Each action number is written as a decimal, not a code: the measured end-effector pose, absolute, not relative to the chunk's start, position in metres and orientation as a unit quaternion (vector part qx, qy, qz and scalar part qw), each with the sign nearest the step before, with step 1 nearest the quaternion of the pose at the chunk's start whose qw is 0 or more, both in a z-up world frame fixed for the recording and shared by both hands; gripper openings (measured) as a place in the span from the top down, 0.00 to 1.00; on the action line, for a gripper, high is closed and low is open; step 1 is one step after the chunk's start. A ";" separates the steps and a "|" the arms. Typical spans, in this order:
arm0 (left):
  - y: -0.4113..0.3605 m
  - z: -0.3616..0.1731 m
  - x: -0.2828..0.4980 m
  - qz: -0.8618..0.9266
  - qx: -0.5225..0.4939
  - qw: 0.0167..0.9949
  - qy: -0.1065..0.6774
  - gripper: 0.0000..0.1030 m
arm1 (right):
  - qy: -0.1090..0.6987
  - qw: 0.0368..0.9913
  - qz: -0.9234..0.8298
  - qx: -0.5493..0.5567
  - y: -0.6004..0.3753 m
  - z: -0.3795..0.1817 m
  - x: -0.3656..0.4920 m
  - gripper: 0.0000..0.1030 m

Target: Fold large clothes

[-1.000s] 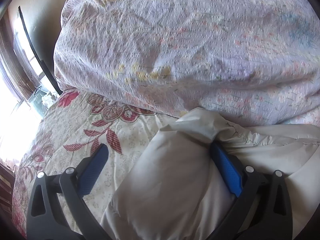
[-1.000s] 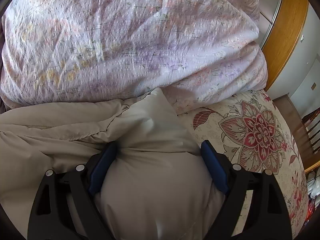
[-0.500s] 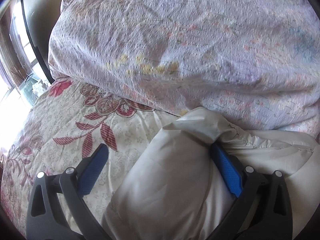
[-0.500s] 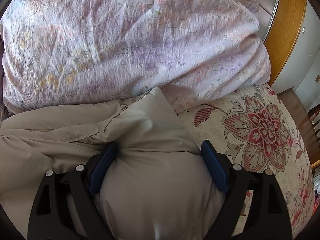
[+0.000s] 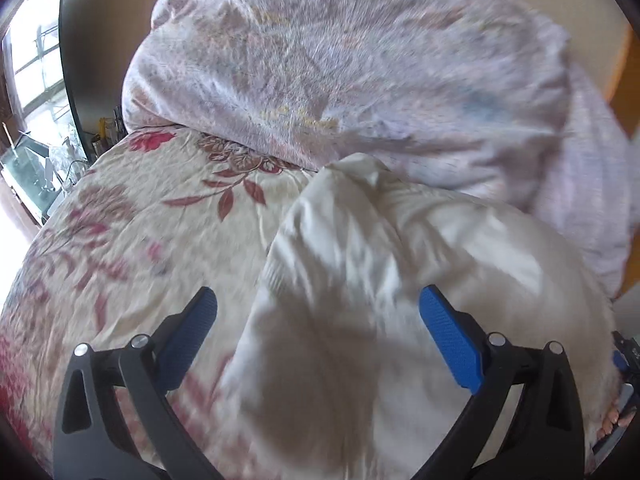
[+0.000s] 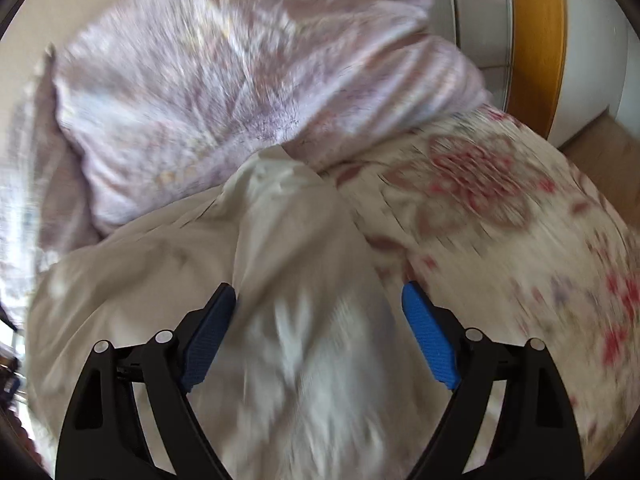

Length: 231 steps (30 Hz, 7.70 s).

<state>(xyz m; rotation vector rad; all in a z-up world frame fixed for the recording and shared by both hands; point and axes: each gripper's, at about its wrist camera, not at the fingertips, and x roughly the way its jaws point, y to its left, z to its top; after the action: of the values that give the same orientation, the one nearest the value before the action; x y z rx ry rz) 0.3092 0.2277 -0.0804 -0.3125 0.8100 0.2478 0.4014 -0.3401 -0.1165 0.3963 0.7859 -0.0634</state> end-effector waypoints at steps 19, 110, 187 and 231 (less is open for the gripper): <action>0.206 -0.124 0.239 0.049 -0.345 0.840 0.415 0.26 | 0.442 0.762 0.079 0.467 -0.361 -0.181 0.316 0.36; 0.237 -0.145 0.096 0.049 -0.425 0.847 0.317 0.14 | 0.359 0.913 0.192 0.023 -0.079 -0.142 0.212 0.73; -0.108 -0.011 0.176 -0.266 -0.089 0.914 0.294 0.50 | 0.292 0.949 0.093 0.067 -0.252 -0.138 0.144 0.66; -0.058 -0.029 0.270 -0.077 -0.012 0.951 0.299 0.07 | 0.286 0.952 0.086 0.074 -0.260 -0.166 0.123 0.58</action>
<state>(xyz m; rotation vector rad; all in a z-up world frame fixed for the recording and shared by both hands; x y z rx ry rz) 0.2700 -0.0575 -0.0291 -0.0248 0.6075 -0.1575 0.1226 -0.2599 -0.1661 0.1511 0.5809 0.1745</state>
